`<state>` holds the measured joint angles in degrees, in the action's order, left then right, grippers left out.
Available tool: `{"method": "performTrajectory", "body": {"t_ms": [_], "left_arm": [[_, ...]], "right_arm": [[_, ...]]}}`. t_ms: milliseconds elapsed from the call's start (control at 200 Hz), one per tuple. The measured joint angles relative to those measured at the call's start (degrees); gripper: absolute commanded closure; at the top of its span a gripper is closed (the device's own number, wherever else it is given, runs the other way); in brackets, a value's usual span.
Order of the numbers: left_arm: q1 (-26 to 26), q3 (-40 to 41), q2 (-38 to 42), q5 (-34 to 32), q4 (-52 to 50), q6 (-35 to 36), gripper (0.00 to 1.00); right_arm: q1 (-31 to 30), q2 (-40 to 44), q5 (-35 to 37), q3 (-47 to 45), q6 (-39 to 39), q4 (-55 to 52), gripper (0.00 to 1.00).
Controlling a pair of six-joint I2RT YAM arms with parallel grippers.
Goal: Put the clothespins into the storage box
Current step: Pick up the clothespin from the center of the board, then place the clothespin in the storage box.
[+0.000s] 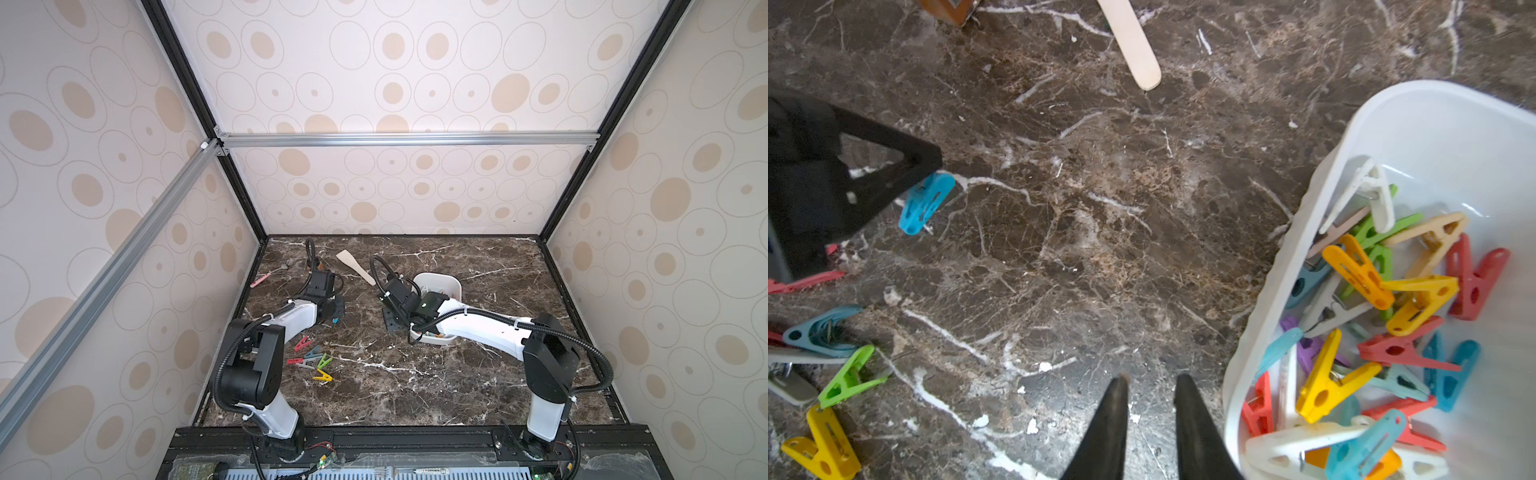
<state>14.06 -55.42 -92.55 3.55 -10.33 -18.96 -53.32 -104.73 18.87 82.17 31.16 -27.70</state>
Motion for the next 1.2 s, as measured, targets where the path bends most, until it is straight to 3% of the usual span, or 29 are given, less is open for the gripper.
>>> {"method": "performTrajectory", "body": {"t_ms": [230, 330, 440, 535, 685, 755, 990, 1200], "left_arm": [[17.97, -11.69, -0.61, 3.52, 6.49, -3.13, 1.0], [24.35, -15.26, -6.08, 6.86, 12.96, -5.38, 1.0], [27.17, -18.67, -14.4, 8.63, 16.41, -5.84, 1.0], [27.5, -20.98, -21.0, 8.98, 17.09, -5.84, 0.99], [27.45, -21.22, -24.41, 7.89, 16.22, -5.4, 0.67], [27.15, -20.9, -23.08, 6.78, 16.81, -5.16, 0.6], [23.69, -9.46, -4.22, 0.92, 20.61, -3.39, 0.56], [11.82, 3.43, 12.11, -6.56, 20.06, -2.89, 0.47]], "right_arm": [[7.17, 17.11, 8.0, -12.37, 1.25, 0.02, 0.79], [12.2, 24.33, 11.32, -17.31, 2.19, -0.33, 0.79], [14.47, 28.37, 14.62, -19.98, 2.23, -1.4, 0.79], [14.27, 29.16, 15.69, -20.65, 2.25, -1.68, 0.79], [13.79, 28.37, 14.67, -20.79, 2.43, -1.7, 0.79], [12.61, 26.86, 14.36, -20.61, 2.43, -1.64, 0.79], [5.9, 17.81, 11.15, -16.24, 1.95, -0.04, 0.79], [-4.28, 6.56, 3.89, -8.94, -1.09, 5.88, 0.76]]}}
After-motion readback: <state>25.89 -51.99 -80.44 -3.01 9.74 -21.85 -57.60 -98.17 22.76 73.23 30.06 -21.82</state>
